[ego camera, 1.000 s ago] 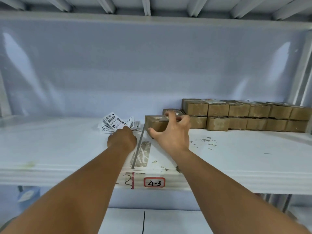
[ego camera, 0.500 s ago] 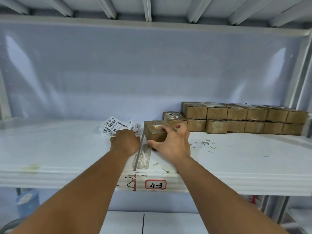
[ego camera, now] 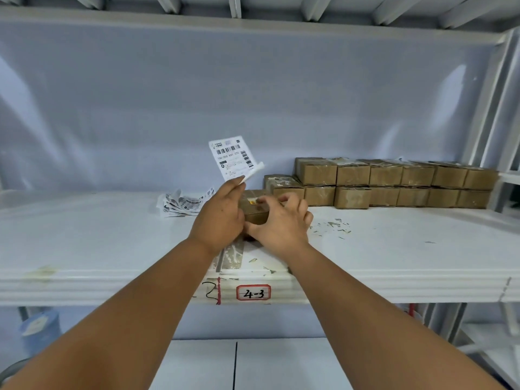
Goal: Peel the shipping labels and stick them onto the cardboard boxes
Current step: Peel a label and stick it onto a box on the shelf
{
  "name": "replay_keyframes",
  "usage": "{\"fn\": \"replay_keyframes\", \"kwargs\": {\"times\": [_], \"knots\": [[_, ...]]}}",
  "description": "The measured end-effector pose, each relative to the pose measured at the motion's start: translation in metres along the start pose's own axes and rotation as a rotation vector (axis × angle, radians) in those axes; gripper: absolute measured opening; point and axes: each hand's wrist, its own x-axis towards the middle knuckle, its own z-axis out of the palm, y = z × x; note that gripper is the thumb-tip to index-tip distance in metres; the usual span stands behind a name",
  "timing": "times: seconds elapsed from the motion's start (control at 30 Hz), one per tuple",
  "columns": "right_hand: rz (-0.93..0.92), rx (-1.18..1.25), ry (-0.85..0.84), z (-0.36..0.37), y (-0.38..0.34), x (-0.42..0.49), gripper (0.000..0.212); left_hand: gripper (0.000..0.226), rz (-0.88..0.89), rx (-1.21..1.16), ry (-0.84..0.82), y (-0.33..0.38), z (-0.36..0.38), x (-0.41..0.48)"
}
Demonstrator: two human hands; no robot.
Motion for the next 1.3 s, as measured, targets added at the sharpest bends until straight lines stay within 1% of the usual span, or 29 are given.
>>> {"fn": "replay_keyframes", "kwargs": {"times": [0.07, 0.13, 0.2, 0.23, 0.27, 0.33, 0.4, 0.43, 0.5, 0.7, 0.77, 0.83, 0.9, 1.07, 1.13, 1.2, 1.27, 1.3], "knots": [[-0.021, 0.107, -0.002, -0.003, -0.001, 0.003, 0.051, 0.048, 0.079, 0.001, 0.028, 0.0, 0.0, 0.0], [-0.004, 0.26, 0.005, -0.006, -0.001, 0.006, 0.041, 0.042, 0.144, 0.001, 0.054, 0.0, 0.0, 0.0], [0.05, 0.413, 0.088, -0.011, 0.001, 0.007, 0.026, 0.038, 0.16, -0.023, 0.059, 0.002, -0.001, -0.002], [0.086, 0.486, 0.138, -0.013, 0.001, 0.008, 0.022, 0.039, 0.155, -0.037, 0.052, 0.005, -0.002, -0.003], [0.12, 0.547, 0.182, -0.014, 0.002, 0.009, 0.024, 0.04, 0.154, -0.048, 0.05, 0.007, -0.002, -0.004], [0.173, 0.632, 0.256, -0.014, 0.005, 0.011, 0.026, 0.034, 0.171, -0.058, 0.056, 0.011, -0.001, -0.005], [0.208, 0.695, 0.304, -0.012, 0.008, 0.015, 0.018, 0.027, 0.202, -0.068, 0.063, 0.012, 0.0, -0.005], [0.226, 0.721, 0.312, -0.01, 0.01, 0.017, 0.014, 0.024, 0.204, -0.079, 0.062, 0.012, 0.0, -0.005], [0.262, 0.757, 0.311, -0.008, 0.012, 0.02, 0.017, 0.023, 0.205, -0.107, 0.067, 0.013, 0.0, -0.004], [0.348, 0.914, 0.297, -0.009, 0.017, 0.024, 0.02, 0.032, 0.187, -0.174, 0.082, 0.015, -0.001, -0.004], [0.317, 0.948, 0.291, -0.01, 0.017, 0.024, 0.02, 0.034, 0.176, -0.197, 0.09, 0.014, -0.002, -0.004], [0.276, 0.976, 0.295, -0.009, 0.017, 0.024, 0.02, 0.029, 0.173, -0.2, 0.113, 0.012, -0.001, -0.002], [0.239, 0.987, 0.296, -0.008, 0.016, 0.024, 0.02, 0.024, 0.184, -0.177, 0.149, 0.009, 0.0, -0.001], [0.159, 1.008, 0.275, -0.012, 0.016, 0.02, 0.017, 0.026, 0.194, -0.126, 0.188, 0.006, 0.002, 0.001], [0.154, 1.048, 0.263, -0.014, 0.015, 0.018, 0.008, 0.021, 0.223, -0.085, 0.194, 0.005, 0.002, 0.003], [0.165, 1.073, 0.251, -0.014, 0.015, 0.018, 0.009, 0.016, 0.241, -0.069, 0.198, 0.004, 0.002, 0.004], [0.174, 1.065, 0.216, -0.012, 0.014, 0.018, 0.009, 0.014, 0.2, -0.095, 0.203, 0.006, 0.0, 0.003], [0.173, 1.052, 0.193, -0.011, 0.013, 0.018, 0.012, 0.014, 0.18, -0.108, 0.212, 0.007, 0.0, 0.002]]}}
